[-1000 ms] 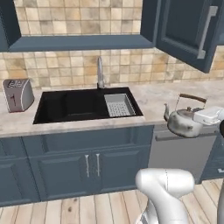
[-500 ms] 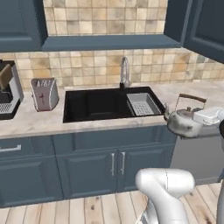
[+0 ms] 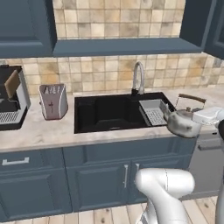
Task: Open the cabinet, pick the kettle from the cabinet, and place it in the sink.
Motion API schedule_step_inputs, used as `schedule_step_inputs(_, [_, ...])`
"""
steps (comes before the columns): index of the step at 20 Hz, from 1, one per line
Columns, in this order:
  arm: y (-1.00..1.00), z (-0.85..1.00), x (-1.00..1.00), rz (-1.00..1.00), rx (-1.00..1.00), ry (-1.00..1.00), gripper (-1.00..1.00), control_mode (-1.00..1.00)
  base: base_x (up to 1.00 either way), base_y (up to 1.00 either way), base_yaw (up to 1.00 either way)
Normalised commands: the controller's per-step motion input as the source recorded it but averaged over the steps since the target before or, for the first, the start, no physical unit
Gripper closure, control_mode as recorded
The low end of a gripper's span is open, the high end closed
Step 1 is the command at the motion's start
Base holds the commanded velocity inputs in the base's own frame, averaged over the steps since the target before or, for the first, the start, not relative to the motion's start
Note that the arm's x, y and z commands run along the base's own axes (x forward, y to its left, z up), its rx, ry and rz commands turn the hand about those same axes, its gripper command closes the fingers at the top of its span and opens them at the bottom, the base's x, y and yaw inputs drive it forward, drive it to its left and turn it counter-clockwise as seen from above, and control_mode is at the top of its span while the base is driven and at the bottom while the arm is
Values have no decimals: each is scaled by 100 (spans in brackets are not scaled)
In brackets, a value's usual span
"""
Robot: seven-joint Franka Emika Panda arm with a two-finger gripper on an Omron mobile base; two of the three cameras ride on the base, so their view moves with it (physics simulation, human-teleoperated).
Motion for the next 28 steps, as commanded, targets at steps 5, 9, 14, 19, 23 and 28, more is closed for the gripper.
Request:
schedule_step_inputs(5, [0, 0, 0, 0, 0, 0, 100, 100, 64, 2, 3])
schedule_step_inputs(9, [0, 0, 0, 0, 0, 0, 100, 100, 64, 4, 4])
schedule_step_inputs(14, [0, 0, 0, 0, 0, 0, 100, 100, 37, 15, 8])
schedule_step_inputs(19, [0, 0, 0, 0, 0, 0, 100, 100, 35, 18, 5])
schedule_step_inputs(23, [0, 0, 0, 0, 0, 0, 100, 100, 43, 23, 1])
schedule_step_inputs(28, [0, 0, 0, 0, 0, 0, 100, 100, 46, 19, 0])
